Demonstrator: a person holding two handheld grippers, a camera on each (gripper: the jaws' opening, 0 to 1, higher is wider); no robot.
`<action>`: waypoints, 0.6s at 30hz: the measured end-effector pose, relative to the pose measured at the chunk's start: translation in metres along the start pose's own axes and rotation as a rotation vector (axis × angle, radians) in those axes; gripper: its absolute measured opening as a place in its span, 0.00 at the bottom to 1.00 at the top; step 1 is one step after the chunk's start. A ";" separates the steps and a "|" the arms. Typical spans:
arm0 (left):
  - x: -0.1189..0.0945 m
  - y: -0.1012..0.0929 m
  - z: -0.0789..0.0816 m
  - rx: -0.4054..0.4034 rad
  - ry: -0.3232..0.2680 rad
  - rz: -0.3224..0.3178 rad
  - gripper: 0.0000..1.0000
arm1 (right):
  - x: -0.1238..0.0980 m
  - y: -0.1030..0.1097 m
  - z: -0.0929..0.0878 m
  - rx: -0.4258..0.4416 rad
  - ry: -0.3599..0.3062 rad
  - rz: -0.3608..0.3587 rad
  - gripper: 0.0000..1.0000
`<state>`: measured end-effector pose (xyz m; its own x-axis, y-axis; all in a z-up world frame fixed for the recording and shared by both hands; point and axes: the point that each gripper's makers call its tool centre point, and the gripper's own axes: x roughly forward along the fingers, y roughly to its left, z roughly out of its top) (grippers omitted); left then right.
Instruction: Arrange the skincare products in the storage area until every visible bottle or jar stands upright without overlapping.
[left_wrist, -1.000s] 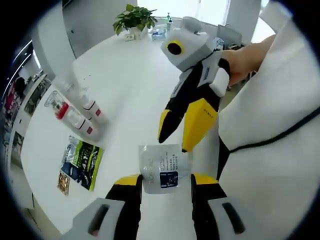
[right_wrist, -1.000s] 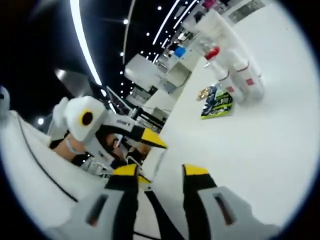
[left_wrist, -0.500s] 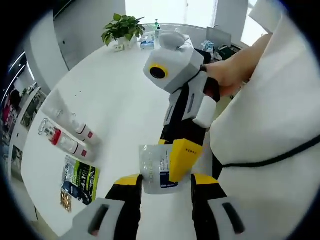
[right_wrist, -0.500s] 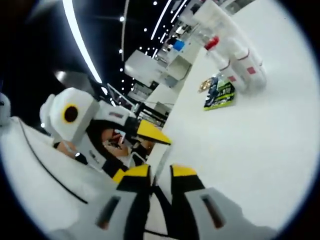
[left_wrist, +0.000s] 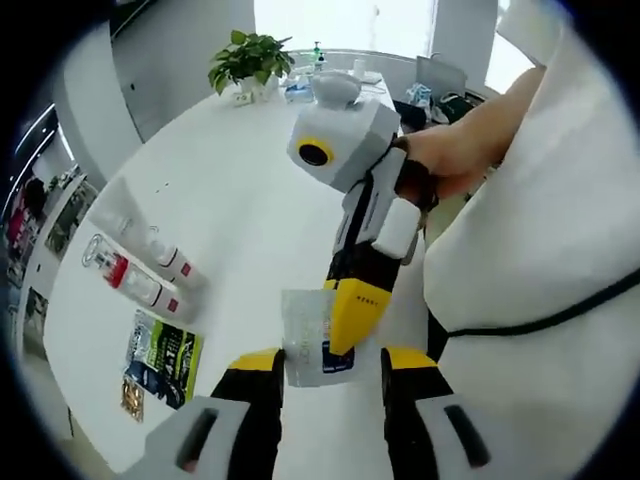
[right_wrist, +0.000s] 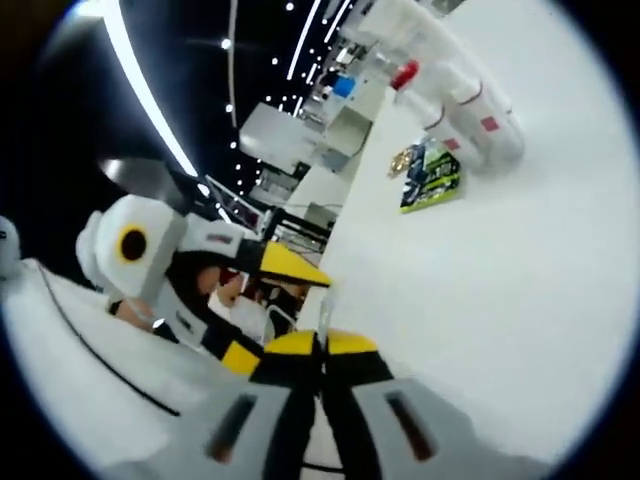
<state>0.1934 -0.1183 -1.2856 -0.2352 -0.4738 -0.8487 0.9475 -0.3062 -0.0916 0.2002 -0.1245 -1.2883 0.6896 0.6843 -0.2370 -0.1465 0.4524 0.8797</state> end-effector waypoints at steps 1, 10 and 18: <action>-0.001 0.002 0.000 -0.028 -0.013 0.003 0.41 | -0.001 0.000 0.001 0.005 -0.004 0.003 0.01; -0.006 0.015 0.003 -0.353 -0.173 -0.022 0.46 | -0.013 0.001 0.017 0.027 -0.087 0.024 0.00; -0.019 0.020 0.027 -0.792 -0.471 -0.203 0.38 | -0.017 0.009 0.024 0.031 -0.130 0.074 0.00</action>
<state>0.2105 -0.1377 -1.2576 -0.3115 -0.8108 -0.4955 0.7093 0.1487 -0.6891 0.2047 -0.1457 -1.2662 0.7643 0.6341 -0.1172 -0.1800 0.3843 0.9055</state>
